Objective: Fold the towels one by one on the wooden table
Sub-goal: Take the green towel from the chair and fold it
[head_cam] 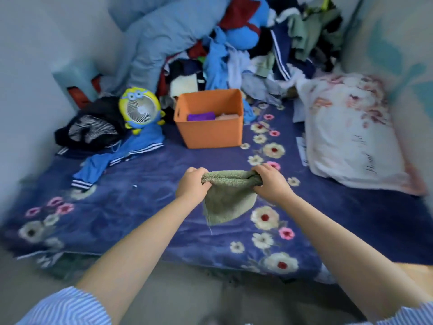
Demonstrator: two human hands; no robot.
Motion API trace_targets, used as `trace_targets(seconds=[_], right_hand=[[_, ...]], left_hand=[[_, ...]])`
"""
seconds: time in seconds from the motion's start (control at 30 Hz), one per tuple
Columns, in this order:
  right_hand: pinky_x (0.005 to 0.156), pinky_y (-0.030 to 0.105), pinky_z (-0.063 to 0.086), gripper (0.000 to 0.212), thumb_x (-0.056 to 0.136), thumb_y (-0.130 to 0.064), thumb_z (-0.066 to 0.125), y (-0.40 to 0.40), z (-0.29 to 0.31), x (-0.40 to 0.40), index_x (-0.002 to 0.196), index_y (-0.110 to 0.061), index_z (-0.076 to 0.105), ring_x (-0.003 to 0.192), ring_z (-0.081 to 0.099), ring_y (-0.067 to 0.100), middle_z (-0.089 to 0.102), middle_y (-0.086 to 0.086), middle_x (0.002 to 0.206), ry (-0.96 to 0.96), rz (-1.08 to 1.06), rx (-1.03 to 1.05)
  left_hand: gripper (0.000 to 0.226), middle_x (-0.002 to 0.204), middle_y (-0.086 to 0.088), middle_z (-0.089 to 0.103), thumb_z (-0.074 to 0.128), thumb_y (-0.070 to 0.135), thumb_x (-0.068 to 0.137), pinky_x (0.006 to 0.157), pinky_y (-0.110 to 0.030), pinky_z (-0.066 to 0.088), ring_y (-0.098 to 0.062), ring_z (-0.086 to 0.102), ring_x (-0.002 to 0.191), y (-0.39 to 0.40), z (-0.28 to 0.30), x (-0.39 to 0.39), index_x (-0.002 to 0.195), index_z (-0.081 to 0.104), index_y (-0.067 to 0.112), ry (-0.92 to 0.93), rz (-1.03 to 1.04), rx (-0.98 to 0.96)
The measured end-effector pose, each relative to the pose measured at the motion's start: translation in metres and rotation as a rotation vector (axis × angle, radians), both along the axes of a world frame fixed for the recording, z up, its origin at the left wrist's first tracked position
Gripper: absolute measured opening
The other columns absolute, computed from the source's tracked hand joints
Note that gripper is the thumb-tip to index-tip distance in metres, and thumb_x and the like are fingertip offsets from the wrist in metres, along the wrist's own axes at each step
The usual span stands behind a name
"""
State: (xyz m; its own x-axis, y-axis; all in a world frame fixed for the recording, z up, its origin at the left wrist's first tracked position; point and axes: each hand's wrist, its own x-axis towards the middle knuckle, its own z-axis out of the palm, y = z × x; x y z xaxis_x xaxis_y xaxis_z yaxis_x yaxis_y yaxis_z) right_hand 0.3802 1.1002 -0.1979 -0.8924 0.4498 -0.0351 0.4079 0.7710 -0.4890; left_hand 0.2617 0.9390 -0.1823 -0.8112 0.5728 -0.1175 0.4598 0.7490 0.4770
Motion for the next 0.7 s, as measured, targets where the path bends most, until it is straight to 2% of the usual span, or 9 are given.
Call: trace_targets(seconds=[0.17, 0.33, 0.43, 0.53, 0.7], right_hand=[[0.094, 0.032, 0.035, 0.042, 0.079, -0.012, 0.062, -0.027, 0.017, -0.081, 0.119, -0.007, 0.053, 0.113, 0.048, 0.031, 0.056, 0.011, 0.118, -0.011, 0.086, 0.062], [0.085, 0.035, 0.04, 0.041, 0.079, -0.007, 0.062, -0.02, 0.034, -0.135, 0.118, -0.002, 0.051, 0.108, 0.05, 0.032, 0.052, 0.016, 0.117, 0.013, 0.076, 0.03], [0.083, 0.031, 0.039, 0.042, 0.077, -0.003, 0.063, 0.001, 0.037, -0.173, 0.117, 0.0, 0.051, 0.108, 0.05, 0.031, 0.052, 0.017, 0.117, 0.039, 0.061, 0.006], [0.074, 0.025, 0.031, 0.042, 0.078, 0.0, 0.062, 0.029, 0.04, -0.209, 0.118, 0.0, 0.05, 0.109, 0.05, 0.029, 0.053, 0.016, 0.119, 0.064, 0.03, -0.012], [0.073, 0.02, 0.028, 0.04, 0.08, 0.001, 0.06, 0.096, 0.042, -0.277, 0.119, 0.0, 0.05, 0.113, 0.049, 0.029, 0.053, 0.015, 0.122, 0.125, -0.016, -0.067]], left_hand=[[0.028, 0.126, -0.01, 0.048, 0.053, 0.016, 0.091, 0.088, -0.033, 0.042, -0.029, 0.053, 0.111, -0.036, 0.011, -0.072, 0.118, 0.055, 0.007, 0.052, 0.024, -0.037], [0.026, 0.122, -0.015, 0.049, 0.048, 0.002, 0.09, 0.09, -0.033, 0.04, -0.032, 0.053, 0.108, -0.029, 0.015, -0.125, 0.114, 0.057, 0.003, 0.036, 0.024, 0.016], [0.027, 0.121, -0.015, 0.05, 0.047, 0.001, 0.089, 0.089, -0.032, 0.039, -0.03, 0.051, 0.11, -0.008, 0.019, -0.163, 0.114, 0.058, 0.002, 0.047, 0.018, 0.056], [0.025, 0.117, -0.015, 0.056, 0.049, 0.001, 0.089, 0.088, -0.034, 0.04, -0.03, 0.052, 0.111, 0.022, 0.025, -0.205, 0.111, 0.059, 0.001, 0.074, -0.01, 0.089], [0.03, 0.12, -0.013, 0.06, 0.052, 0.008, 0.091, 0.09, -0.036, 0.043, -0.03, 0.053, 0.113, 0.093, 0.034, -0.28, 0.12, 0.057, 0.006, 0.063, -0.021, 0.101]])
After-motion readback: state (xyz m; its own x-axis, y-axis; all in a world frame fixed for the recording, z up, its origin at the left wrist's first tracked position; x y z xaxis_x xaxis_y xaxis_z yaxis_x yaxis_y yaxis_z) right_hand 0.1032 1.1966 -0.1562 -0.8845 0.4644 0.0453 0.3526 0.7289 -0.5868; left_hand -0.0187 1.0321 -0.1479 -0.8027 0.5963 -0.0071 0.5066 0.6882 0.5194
